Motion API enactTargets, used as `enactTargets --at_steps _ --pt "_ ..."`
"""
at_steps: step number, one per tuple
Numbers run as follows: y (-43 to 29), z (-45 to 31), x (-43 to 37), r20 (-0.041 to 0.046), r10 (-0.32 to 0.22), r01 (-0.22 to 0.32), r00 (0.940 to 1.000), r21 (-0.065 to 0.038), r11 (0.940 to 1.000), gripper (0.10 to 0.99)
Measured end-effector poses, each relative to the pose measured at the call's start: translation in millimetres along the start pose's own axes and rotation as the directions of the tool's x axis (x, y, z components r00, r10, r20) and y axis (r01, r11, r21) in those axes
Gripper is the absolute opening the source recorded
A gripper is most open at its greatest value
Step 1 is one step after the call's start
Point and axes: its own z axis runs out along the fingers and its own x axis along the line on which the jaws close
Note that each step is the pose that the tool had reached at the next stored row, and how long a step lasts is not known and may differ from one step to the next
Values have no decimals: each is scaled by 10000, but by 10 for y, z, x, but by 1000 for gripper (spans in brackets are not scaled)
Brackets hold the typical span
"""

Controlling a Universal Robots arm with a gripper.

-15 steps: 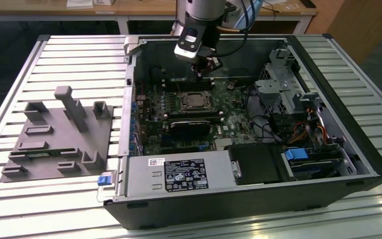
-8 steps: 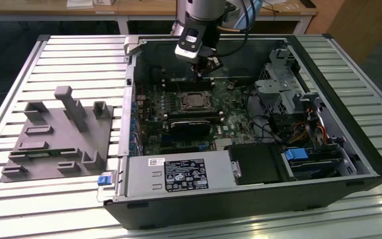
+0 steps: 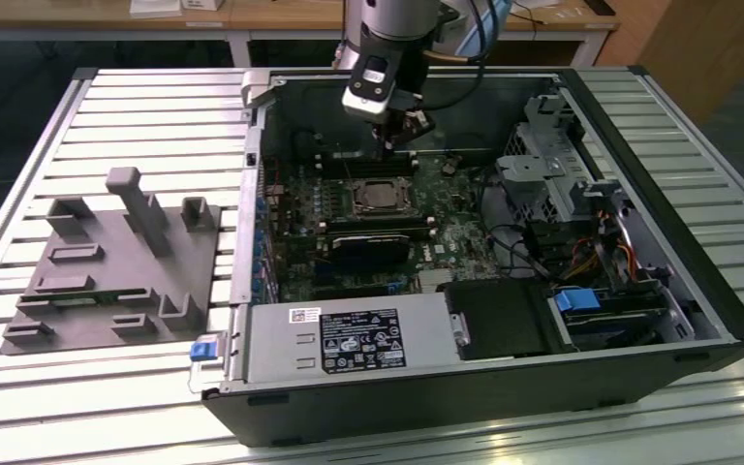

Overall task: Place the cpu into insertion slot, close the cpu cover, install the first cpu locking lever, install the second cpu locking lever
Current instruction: 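Install the first cpu locking lever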

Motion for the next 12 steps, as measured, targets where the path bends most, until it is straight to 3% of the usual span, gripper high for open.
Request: enactTargets --at_steps 6,12 --pt "-1 0 -2 -10 -733 733 9973 6 9973 106" --pt "-3 0 -2 -25 -1498 1498 9887 16 9887 106"
